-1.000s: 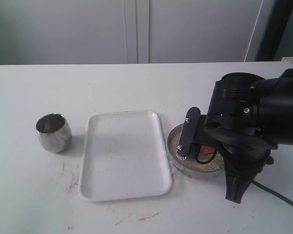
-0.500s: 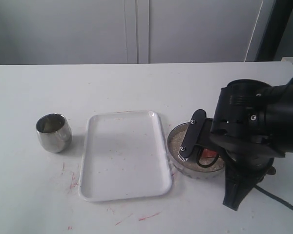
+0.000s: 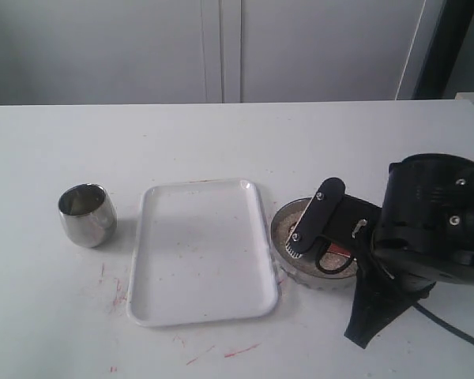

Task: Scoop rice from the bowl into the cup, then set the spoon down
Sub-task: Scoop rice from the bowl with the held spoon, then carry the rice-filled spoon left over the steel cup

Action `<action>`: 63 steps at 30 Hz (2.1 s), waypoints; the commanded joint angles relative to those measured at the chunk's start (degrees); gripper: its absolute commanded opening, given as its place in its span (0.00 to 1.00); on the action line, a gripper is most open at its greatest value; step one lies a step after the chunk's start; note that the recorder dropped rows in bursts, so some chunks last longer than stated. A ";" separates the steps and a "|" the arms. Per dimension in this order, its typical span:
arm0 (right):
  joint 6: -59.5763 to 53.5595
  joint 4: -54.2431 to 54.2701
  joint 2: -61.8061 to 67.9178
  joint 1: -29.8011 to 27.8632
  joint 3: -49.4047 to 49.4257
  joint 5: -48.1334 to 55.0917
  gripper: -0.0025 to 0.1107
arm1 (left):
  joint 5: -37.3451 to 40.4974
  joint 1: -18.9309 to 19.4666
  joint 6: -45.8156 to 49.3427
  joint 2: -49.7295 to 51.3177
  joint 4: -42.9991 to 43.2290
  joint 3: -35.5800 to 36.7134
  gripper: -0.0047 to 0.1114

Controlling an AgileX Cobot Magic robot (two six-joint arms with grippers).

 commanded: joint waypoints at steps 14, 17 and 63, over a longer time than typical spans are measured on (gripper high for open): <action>10.86 3.99 -1.93 -0.04 0.54 0.17 0.03 | -0.37 -0.16 -0.08 -0.05 -0.39 -0.18 0.16; 11.02 5.44 -2.05 -0.04 0.54 -1.47 0.03 | -0.37 -0.16 -0.08 -0.05 -0.39 -0.18 0.16; -18.79 26.94 4.41 2.53 -27.68 1.08 0.03 | -0.37 -0.16 -0.08 -0.05 -0.39 -0.18 0.16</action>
